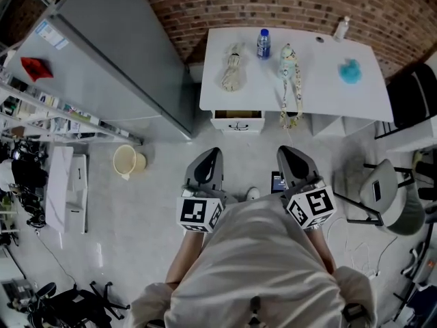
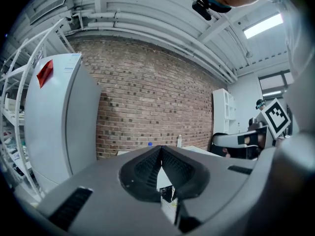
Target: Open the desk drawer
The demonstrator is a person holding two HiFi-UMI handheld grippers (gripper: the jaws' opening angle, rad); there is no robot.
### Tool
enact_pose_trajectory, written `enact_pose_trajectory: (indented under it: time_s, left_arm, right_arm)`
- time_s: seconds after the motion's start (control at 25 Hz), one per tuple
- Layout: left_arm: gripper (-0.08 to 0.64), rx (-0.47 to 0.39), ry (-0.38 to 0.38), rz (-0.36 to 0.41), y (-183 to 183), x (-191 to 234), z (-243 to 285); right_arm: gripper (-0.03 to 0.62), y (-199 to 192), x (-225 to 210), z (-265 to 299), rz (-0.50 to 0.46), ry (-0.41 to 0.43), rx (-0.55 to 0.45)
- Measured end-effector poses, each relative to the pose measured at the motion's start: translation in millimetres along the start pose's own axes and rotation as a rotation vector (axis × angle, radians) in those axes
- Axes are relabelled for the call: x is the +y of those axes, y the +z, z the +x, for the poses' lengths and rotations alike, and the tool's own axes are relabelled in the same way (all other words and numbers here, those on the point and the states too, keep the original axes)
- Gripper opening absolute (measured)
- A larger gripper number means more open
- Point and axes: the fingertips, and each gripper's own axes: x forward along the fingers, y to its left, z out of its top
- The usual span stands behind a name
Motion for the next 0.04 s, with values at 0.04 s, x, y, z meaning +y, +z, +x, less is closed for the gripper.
enact_pose_trajectory:
  time_s: [0.04]
  left_arm:
    - [0.008, 0.002, 0.000, 0.006, 0.5, 2.0, 1.9]
  right_arm:
    - [0.026, 0.2, -0.5, 1.9, 0.002, -0.003, -0.006]
